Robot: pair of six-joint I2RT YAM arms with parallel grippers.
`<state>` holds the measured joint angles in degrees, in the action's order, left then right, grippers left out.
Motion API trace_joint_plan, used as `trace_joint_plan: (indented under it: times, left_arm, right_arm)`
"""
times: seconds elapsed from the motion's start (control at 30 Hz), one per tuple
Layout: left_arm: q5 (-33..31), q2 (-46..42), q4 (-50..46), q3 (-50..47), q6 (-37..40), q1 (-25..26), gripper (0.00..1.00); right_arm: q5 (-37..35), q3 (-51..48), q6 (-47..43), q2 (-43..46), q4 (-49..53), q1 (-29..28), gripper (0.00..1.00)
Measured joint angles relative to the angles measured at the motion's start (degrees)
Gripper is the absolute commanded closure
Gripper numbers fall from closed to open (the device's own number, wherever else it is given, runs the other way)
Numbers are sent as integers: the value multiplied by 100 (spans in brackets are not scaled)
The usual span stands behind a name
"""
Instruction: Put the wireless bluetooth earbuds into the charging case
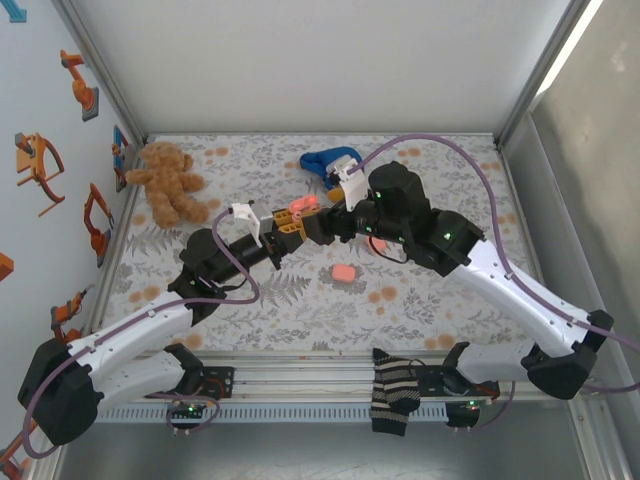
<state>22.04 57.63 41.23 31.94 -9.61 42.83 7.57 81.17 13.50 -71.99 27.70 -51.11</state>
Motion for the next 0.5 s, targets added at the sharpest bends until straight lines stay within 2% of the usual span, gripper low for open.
trace_joint_plan:
  times: [0.5]
  left_arm:
    - [55, 0, 2, 0, 0, 0, 100]
  right_arm:
    - [-92, 0, 22, -186, 9, 4, 20]
